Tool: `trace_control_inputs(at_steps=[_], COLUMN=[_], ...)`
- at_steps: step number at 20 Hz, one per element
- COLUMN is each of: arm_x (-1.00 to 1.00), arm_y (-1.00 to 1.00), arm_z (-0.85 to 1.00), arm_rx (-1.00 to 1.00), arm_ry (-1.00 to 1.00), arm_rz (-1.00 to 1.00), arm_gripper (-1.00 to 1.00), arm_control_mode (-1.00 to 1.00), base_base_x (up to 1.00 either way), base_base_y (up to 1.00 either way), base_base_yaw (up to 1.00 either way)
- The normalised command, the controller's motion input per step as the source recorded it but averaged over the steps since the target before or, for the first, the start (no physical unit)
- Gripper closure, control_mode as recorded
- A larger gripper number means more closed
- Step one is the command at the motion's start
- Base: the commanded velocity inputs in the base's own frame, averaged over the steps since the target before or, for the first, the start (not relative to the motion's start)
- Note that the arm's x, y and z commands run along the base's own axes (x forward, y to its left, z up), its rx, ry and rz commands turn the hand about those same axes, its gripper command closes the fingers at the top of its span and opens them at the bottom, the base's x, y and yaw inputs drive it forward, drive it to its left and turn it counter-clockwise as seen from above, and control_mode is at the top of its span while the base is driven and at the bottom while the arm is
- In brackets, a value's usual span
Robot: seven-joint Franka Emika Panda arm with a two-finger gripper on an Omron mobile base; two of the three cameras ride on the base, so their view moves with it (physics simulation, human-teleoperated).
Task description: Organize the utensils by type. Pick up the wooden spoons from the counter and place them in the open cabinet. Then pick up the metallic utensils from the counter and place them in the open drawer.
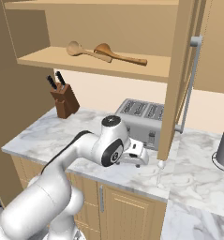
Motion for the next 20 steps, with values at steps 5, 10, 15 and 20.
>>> trace_control_inputs(at_steps=[5, 10, 15, 20], arm_x=[0.04, 0.07, 0.04, 0.07], arm_y=[-0.38, -0.23, -0.20, -0.24], arm_z=[-0.04, -0.13, -0.15, -0.14], arm_rx=[0.00, 0.00, 0.00, 0.00], arm_ry=[0.00, 0.00, -0.03, 0.00], arm_rz=[0.00, 0.00, 0.00, 0.00], arm_gripper=[-1.00, -1.00, -1.00, -1.00], arm_control_mode=[-1.00, -1.00, -1.00, -1.00], base_base_x=[0.00, 0.00, 0.00, 0.00], base_base_y=[0.00, 0.00, 0.00, 0.00], base_base_yaw=[0.00, 0.00, 0.00, 0.00])
